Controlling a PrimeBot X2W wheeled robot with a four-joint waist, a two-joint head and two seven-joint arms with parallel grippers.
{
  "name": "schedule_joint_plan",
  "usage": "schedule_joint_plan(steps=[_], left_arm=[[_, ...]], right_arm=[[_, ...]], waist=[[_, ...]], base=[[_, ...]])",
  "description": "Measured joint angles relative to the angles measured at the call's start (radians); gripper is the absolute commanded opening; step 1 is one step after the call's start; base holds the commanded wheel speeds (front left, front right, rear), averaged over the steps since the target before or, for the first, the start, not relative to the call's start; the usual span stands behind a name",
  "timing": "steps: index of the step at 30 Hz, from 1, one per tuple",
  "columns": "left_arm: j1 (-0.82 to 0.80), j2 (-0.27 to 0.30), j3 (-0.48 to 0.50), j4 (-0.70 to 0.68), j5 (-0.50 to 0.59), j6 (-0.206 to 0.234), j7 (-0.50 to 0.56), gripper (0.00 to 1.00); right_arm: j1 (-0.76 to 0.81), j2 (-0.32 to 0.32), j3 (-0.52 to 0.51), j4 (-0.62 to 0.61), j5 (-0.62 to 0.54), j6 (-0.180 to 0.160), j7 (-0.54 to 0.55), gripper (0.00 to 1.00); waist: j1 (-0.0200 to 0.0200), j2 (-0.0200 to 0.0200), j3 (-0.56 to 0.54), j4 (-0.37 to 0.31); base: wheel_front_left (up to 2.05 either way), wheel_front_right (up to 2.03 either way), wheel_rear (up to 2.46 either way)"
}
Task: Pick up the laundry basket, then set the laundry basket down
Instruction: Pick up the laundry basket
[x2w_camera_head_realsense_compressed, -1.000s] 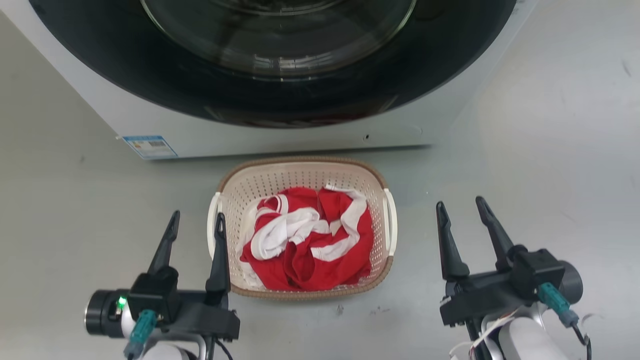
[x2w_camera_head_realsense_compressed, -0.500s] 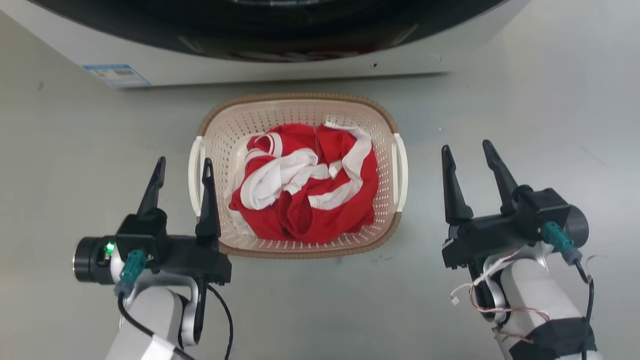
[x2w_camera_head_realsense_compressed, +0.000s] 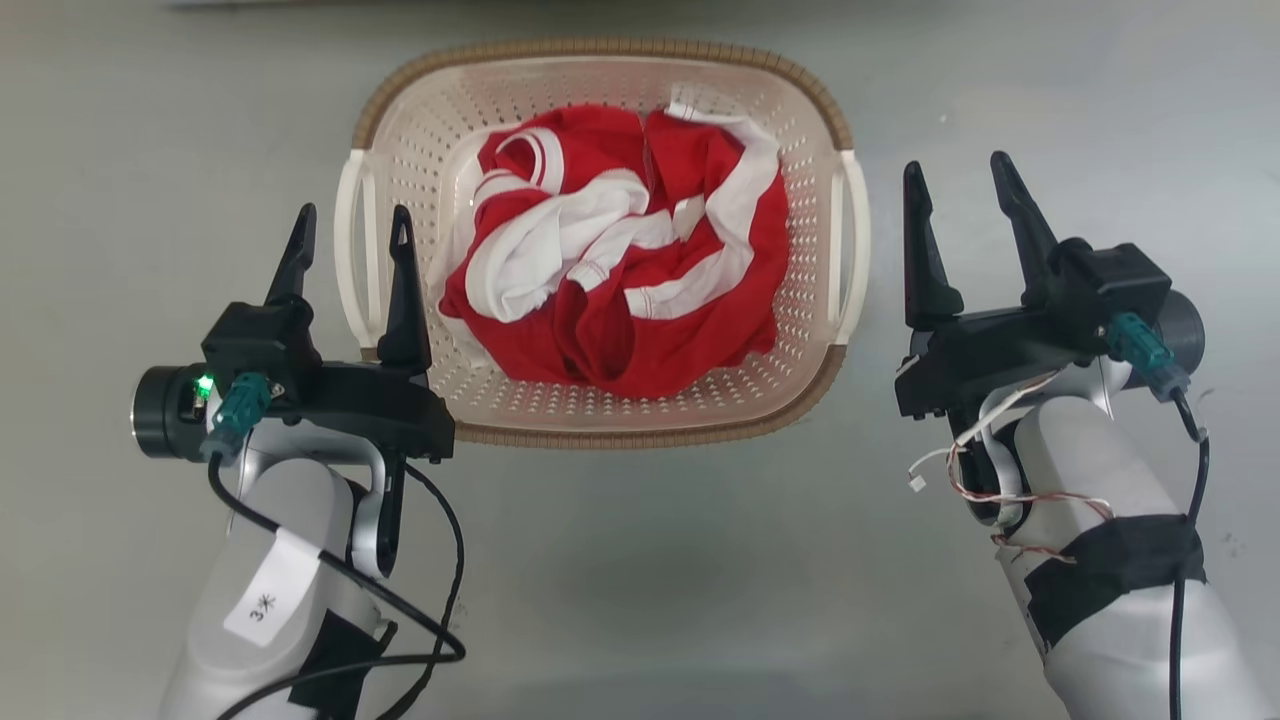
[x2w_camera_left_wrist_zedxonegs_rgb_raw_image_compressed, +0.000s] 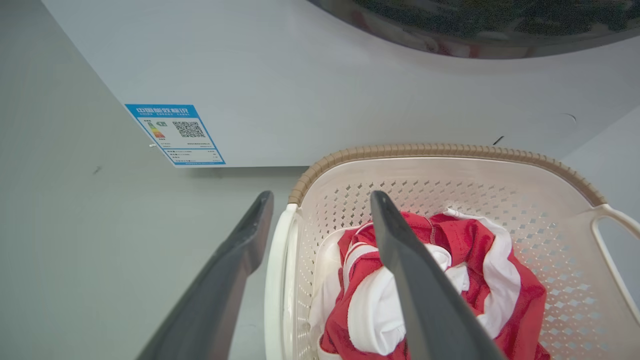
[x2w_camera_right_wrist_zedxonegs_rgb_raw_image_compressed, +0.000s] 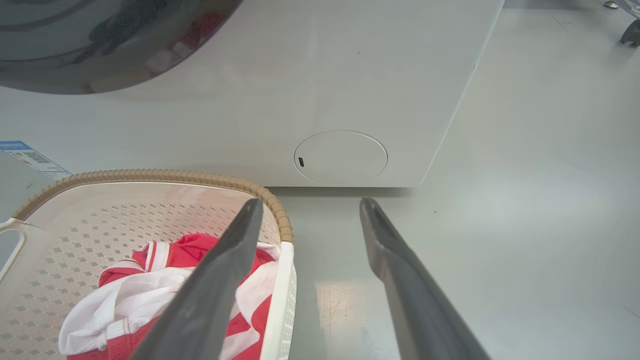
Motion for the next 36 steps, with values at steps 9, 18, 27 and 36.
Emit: schedule_joint_plan(steps=[9,18,27,36], left_arm=[[-0.067,-0.004,0.022,0.133,-0.017,-0.008,0.0,1.0],[-0.116,-0.009,0.026,0.243,-0.037,-0.017,0.0,1.0],[-0.188,-0.012,0.019,0.331,-0.042,-0.029,0.0,1.0],[-0.239,-0.021,0.01,0.414,-0.042,-0.035,0.0,1.0]], right_arm=[[-0.077,-0.001,0.016,0.105,0.0,0.011,0.0,1.0],[-0.119,-0.002,0.05,0.185,0.023,0.016,0.0,1.0],[-0.185,-0.004,0.106,0.247,0.091,-0.003,0.0,1.0],[-0.225,-0.004,0.163,0.315,0.155,-0.026,0.0,1.0]], waist=[[-0.0001,-0.0001,0.103,0.02],[-0.0001,-0.0002,0.144,0.038],[-0.0001,-0.0002,0.181,0.05],[-0.0003,-0.0003,0.183,0.061]], base=[[0.0,0.0,0.0],[0.0,0.0,0.0],[0.0,0.0,0.0],[0.0,0.0,0.0]])
